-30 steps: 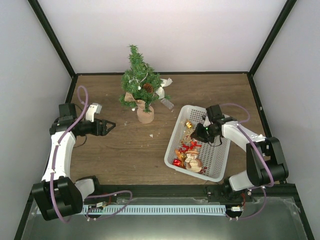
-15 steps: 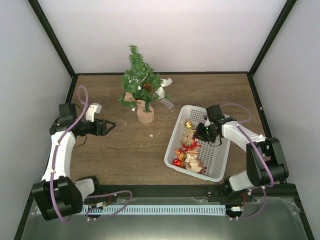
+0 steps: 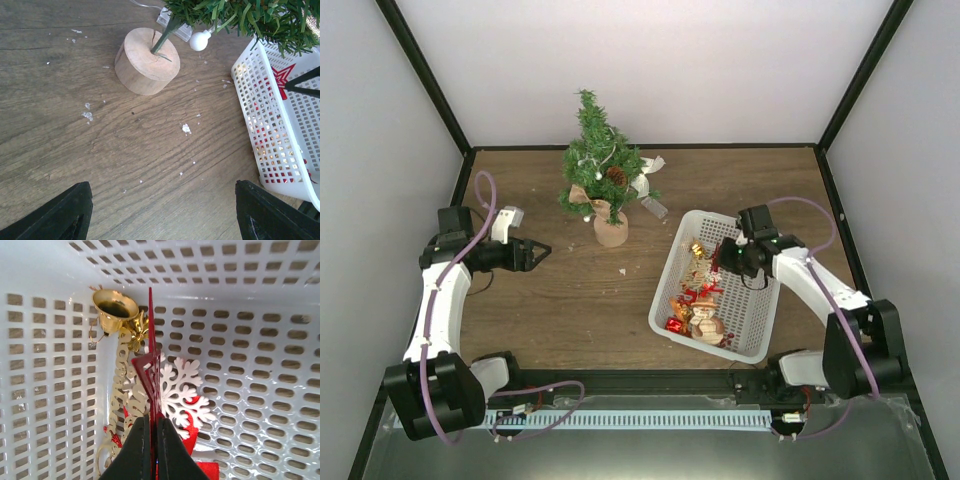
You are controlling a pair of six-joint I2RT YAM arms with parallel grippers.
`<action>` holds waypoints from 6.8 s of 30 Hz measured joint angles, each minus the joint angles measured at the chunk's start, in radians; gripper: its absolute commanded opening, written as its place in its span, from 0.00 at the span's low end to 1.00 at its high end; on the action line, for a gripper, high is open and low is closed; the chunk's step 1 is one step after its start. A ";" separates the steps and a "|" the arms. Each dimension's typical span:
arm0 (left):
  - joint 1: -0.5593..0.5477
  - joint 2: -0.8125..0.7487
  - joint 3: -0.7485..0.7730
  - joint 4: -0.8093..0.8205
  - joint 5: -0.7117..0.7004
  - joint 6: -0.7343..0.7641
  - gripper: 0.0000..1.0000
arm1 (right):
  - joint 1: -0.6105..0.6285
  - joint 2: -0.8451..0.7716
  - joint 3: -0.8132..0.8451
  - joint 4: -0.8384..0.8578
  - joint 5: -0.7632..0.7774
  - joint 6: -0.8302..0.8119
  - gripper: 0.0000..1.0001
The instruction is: Decorate the small christmas tree
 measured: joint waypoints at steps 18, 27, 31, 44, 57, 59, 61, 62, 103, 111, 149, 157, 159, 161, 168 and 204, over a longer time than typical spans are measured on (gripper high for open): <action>-0.005 0.002 0.000 0.000 0.000 0.000 0.78 | 0.000 -0.128 0.003 -0.049 0.057 -0.078 0.14; -0.005 0.002 0.000 0.000 0.000 0.000 0.79 | 0.001 0.024 0.026 -0.122 0.097 -0.017 0.32; -0.005 0.002 0.000 0.000 0.000 0.000 0.79 | 0.001 -0.010 0.026 -0.147 0.115 0.021 0.33; -0.005 -0.004 0.000 0.000 0.000 0.000 0.78 | -0.003 -0.042 -0.032 -0.145 0.052 0.171 0.40; -0.005 -0.004 0.000 0.000 0.000 0.000 0.79 | -0.016 -0.056 -0.067 -0.038 -0.165 0.161 0.41; -0.005 -0.004 0.000 0.000 0.000 0.000 0.79 | -0.011 -0.047 -0.068 -0.027 -0.189 0.156 0.41; -0.005 -0.004 0.000 0.000 0.000 0.000 0.79 | -0.008 -0.040 -0.072 -0.013 -0.208 0.153 0.41; -0.005 -0.004 0.000 0.000 0.000 0.000 0.78 | -0.006 -0.037 -0.077 -0.007 -0.215 0.151 0.41; -0.005 0.006 0.000 0.000 -0.002 -0.001 0.79 | 0.006 0.119 -0.132 0.206 -0.257 0.164 0.22; -0.005 0.006 0.000 0.001 -0.003 -0.001 0.78 | 0.007 0.086 -0.146 0.248 -0.254 0.193 0.08; -0.005 -0.012 0.000 0.002 -0.002 -0.001 0.78 | -0.040 -0.153 -0.343 0.629 -0.399 0.209 0.01; -0.014 -0.044 0.031 -0.082 0.071 0.045 0.62 | -0.074 -0.249 -0.380 0.595 -0.448 0.164 0.01; -0.053 -0.030 0.082 -0.136 0.100 0.075 0.61 | -0.074 -0.277 -0.380 0.586 -0.468 0.149 0.01; -0.115 -0.004 0.136 -0.182 0.126 0.099 0.59 | -0.074 -0.309 -0.380 0.570 -0.491 0.133 0.01; -0.372 0.109 0.295 -0.338 0.218 0.146 0.57 | -0.075 -0.437 -0.372 0.518 -0.593 0.105 0.01; -0.428 0.235 0.352 -0.474 0.553 0.164 0.44 | 0.472 -0.355 -0.127 0.612 -0.652 0.200 0.01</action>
